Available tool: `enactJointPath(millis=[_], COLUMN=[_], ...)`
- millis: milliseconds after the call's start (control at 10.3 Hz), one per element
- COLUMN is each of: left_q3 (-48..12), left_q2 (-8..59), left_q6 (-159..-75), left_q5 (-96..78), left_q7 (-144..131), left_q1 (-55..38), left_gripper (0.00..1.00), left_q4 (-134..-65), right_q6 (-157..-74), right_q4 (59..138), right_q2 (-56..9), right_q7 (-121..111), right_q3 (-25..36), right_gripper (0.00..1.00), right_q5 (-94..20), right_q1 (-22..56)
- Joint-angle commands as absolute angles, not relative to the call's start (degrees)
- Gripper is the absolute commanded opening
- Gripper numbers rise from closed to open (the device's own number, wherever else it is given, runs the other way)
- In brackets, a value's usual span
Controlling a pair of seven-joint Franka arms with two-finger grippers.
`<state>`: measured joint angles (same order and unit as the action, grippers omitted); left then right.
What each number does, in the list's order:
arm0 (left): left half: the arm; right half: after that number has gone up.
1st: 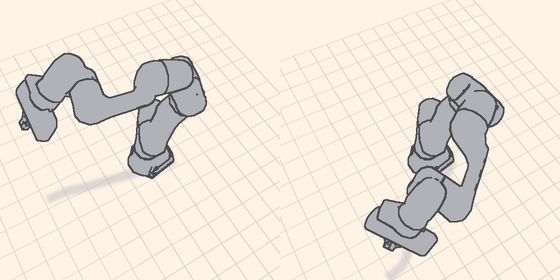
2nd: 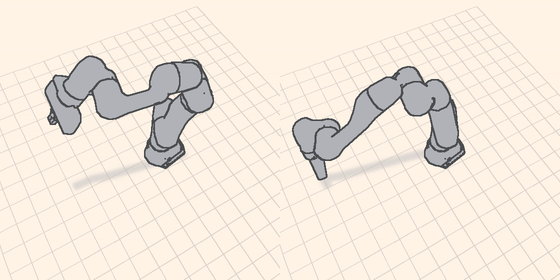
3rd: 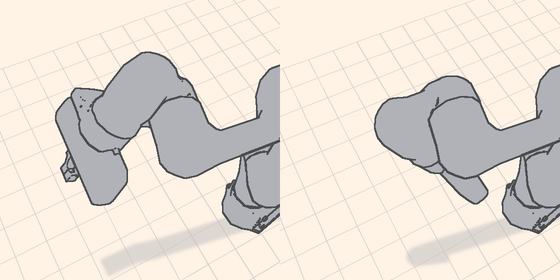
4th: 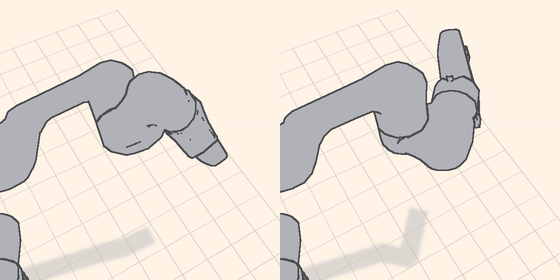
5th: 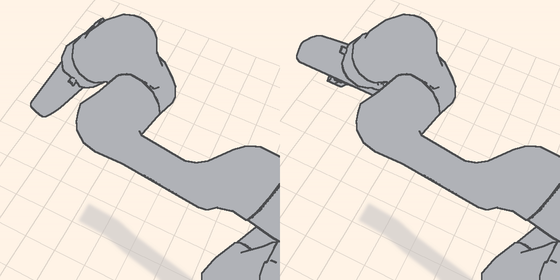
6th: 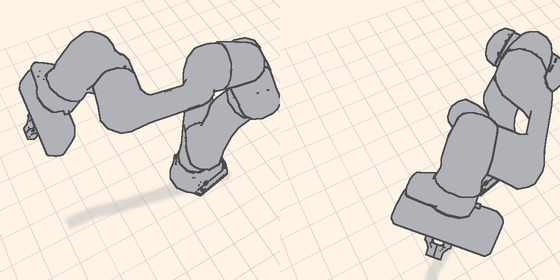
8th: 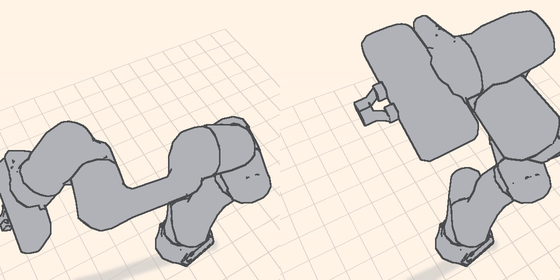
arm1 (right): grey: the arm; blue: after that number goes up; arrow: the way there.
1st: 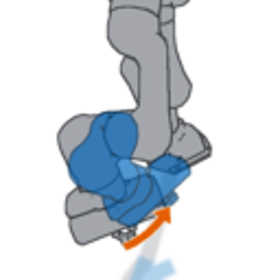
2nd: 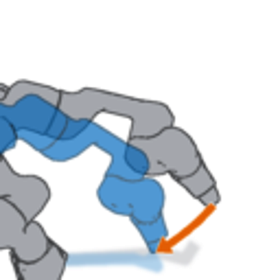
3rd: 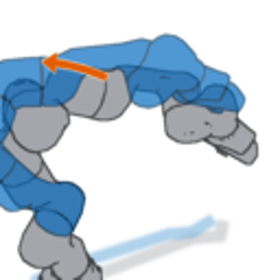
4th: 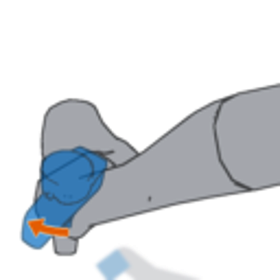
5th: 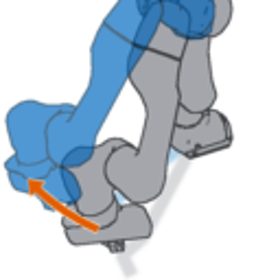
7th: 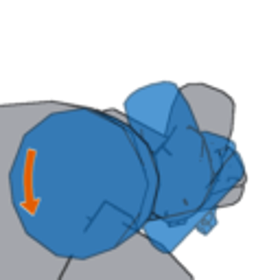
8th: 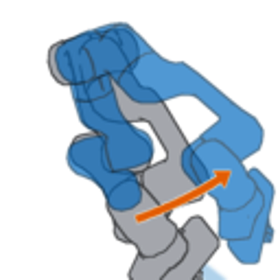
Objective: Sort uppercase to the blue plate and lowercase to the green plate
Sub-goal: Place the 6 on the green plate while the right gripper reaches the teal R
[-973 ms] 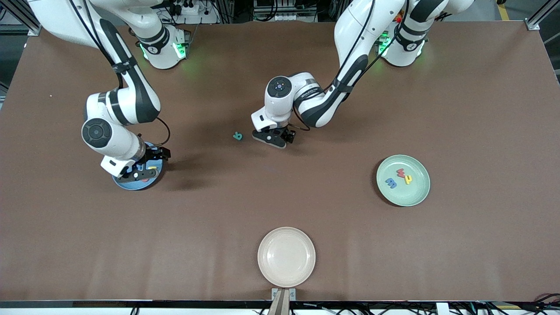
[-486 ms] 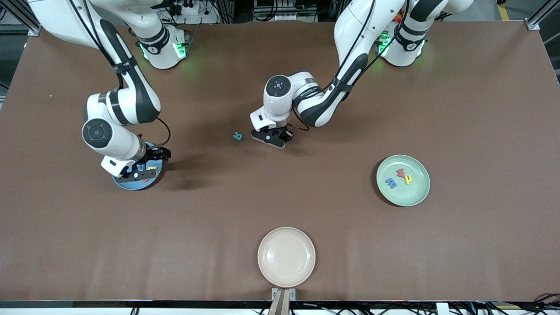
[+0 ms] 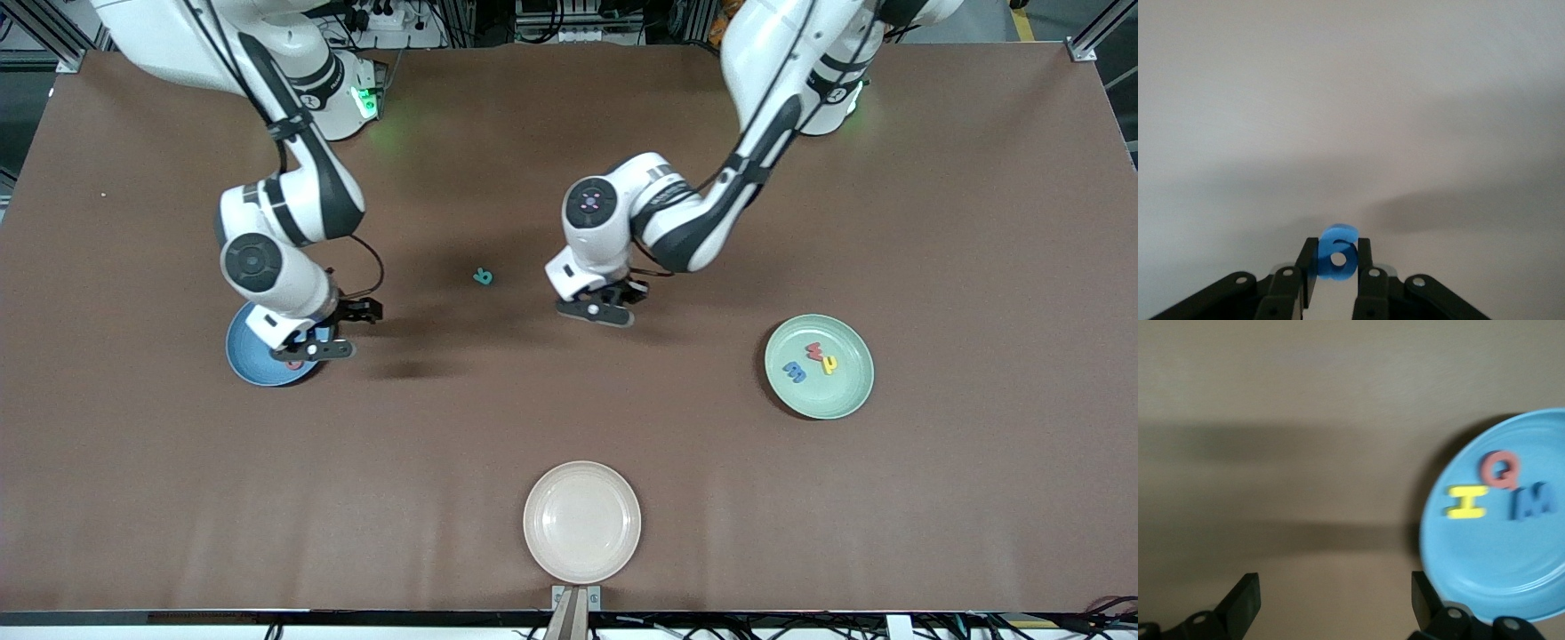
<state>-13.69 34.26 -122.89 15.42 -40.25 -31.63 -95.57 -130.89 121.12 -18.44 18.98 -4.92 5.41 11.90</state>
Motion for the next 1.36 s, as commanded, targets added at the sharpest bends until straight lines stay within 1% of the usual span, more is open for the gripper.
enactJointPath(millis=[0,97,292,486,681,876,973,1070,1168,1265], left_q3=[-14.4,-14.5,-14.6,-14.8,-14.8,-14.7,-14.7,-14.7,-14.7,-14.7], left_q2=[26.8,25.2,23.1,22.9,25.0,27.3,27.8,27.8,27.7,27.6], left_q6=[-115.1,-110.6,-104.8,-104.3,-105.0,-106.5,-106.6,-106.6,-106.6,-106.5], left_q5=[15.6,15.7,15.7,15.4,15.3,15.4,15.4,15.6,15.6,15.4], left_q7=[-40.2,-39.6,-35.5,-31.5,-29.6,-29.3,-29.2,-29.2,-29.2,-29.2], left_q1=[-23.4,-20.1,-13.5,-7.1,-2.0,1.9,2.4,2.3,1.9,1.8], left_gripper=[0.00,0.00,0.00,0.00,0.00,0.00,0.06,0.18,0.27,0.48], left_q4=[-97.4,-97.5,-97.9,-99.9,-100.1,-100.2,-99.9,-99.5,-98.4,-97.7], right_q6=[-133.4,-135.2,-139.0,-142.4,-143.3,-143.3,-143.3,-143.3,-143.3,-143.3], right_q4=[120.1,120.1,120.3,120.7,121.2,124.2,125.8,127.2,128.2,128.7], right_q2=[-20.1,-20.5,-21.0,-21.7,-22.2,-22.0,-21.7,-21.6,-21.4,-21.4], right_q7=[25.4,25.4,24.9,23.5,23.3,18.8,14.7,11.0,7.0,3.1], right_q3=[-5.1,-5.5,-10.9,-15.3,-18.9,-21.0,-21.8,-22.4,-22.4,-22.8], right_gripper=[1.00,1.00,1.00,1.00,1.00,1.00,1.00,1.00,1.00,1.00], right_q5=[1.9,0.6,1.1,2.8,10.8,16.2,16.4,16.5,16.4,16.5], right_q1=[17.7,19.3,18.5,18.5,18.8,18.4,18.2,18.0,17.6,17.1])
